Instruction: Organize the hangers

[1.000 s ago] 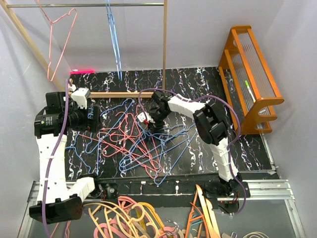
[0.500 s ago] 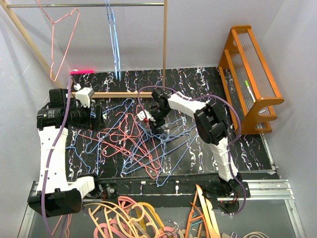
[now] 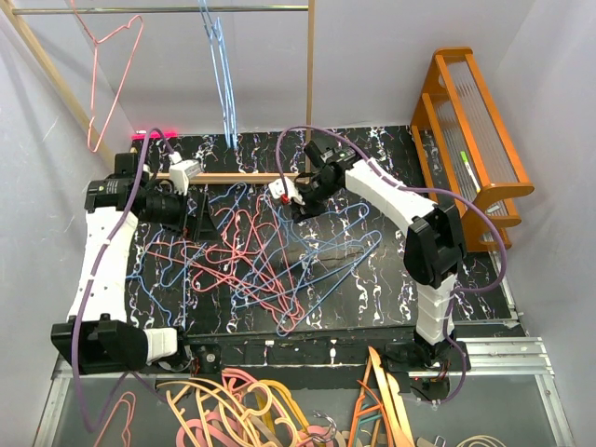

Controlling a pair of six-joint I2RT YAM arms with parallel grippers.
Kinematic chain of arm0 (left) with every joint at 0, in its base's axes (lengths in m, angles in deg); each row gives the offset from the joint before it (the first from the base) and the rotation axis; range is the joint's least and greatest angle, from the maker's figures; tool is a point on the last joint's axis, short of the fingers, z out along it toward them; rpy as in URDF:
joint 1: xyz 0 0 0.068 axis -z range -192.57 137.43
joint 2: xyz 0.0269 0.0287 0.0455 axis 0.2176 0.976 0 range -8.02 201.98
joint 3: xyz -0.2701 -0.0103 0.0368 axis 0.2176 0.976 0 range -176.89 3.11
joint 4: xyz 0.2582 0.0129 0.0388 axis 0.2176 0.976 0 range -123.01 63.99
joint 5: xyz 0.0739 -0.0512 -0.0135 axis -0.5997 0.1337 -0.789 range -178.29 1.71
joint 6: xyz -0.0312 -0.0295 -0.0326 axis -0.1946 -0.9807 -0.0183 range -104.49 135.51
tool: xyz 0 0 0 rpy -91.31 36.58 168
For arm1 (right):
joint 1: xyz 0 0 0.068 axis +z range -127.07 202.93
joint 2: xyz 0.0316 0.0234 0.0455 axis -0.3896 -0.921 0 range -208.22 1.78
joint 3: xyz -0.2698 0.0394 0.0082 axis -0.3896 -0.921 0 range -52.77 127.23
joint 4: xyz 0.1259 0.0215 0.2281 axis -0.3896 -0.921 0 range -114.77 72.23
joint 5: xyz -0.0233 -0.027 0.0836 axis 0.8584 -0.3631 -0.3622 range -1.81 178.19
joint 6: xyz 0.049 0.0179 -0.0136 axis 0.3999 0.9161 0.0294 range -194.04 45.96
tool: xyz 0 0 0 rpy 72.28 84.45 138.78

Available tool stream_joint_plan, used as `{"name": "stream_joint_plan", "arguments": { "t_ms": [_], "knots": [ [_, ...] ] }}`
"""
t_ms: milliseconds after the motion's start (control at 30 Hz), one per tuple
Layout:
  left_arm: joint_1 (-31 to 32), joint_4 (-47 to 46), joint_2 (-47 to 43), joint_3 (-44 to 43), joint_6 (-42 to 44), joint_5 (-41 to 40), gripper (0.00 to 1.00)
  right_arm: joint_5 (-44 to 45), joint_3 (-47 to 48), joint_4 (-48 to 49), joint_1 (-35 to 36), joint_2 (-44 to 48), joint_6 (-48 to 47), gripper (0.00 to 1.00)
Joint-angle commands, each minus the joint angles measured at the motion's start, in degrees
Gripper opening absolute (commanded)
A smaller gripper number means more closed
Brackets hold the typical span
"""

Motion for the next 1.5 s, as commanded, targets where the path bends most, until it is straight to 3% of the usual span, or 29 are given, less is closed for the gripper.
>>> {"name": "stream_joint_plan", "arguments": {
  "t_ms": [0, 133, 267, 633, 833, 933, 1133, 1267, 1367, 1467],
  "knots": [
    [0.41, 1.78, 3.65, -3.42, 3.43, 6.39, 0.97, -4.25, -0.44, 8.92, -0.57, 1.72, 14.77, 0.08],
    [0.52, 0.67, 5.88, -3.5, 4.82, 7.97, 0.97, -10.28, 1.0, 22.01, -2.86, 0.89, 34.01, 0.08],
    [0.53, -1.02, 7.29, -3.95, 5.72, 7.02, 0.97, -8.81, 1.86, 23.67, -2.83, -1.52, 40.6, 0.08],
    [0.63, -5.31, 7.49, 2.18, 5.46, 7.7, 0.97, -8.15, -1.84, 20.26, -3.15, 0.82, 33.17, 0.08],
    [3.41, -7.86, 4.94, 8.23, 15.18, 6.08, 0.97, -3.61, -4.27, 29.86, -3.46, 5.56, 42.27, 0.08],
    [4.5, -6.62, 6.06, 8.44, 18.23, 5.2, 0.97, 1.48, -1.62, 29.41, -3.21, 6.24, 45.91, 0.08],
    [4.53, -6.43, 11.06, 9.79, 19.09, 5.83, 0.97, 5.8, -3.5, 29.03, -3.22, 10.98, 43.5, 0.08],
    [4.48, -13.55, 10.73, 11.58, 18.54, 4.08, 0.97, 7.42, -6.91, 32.38, -3.18, 15.66, 46.66, 0.08],
    [4.53, -25.89, 8.63, 13.85, 15.57, 1.16, 0.97, 17.01, -8.3, 38.3, -2.93, 18.29, 56.32, 0.08],
    [4.46, -34.94, 9.52, 14.61, 12.54, 1.66, 0.97, 19.42, -9.06, 39.4, -2.92, 19.45, 59.57, 0.08]
  ]
}}
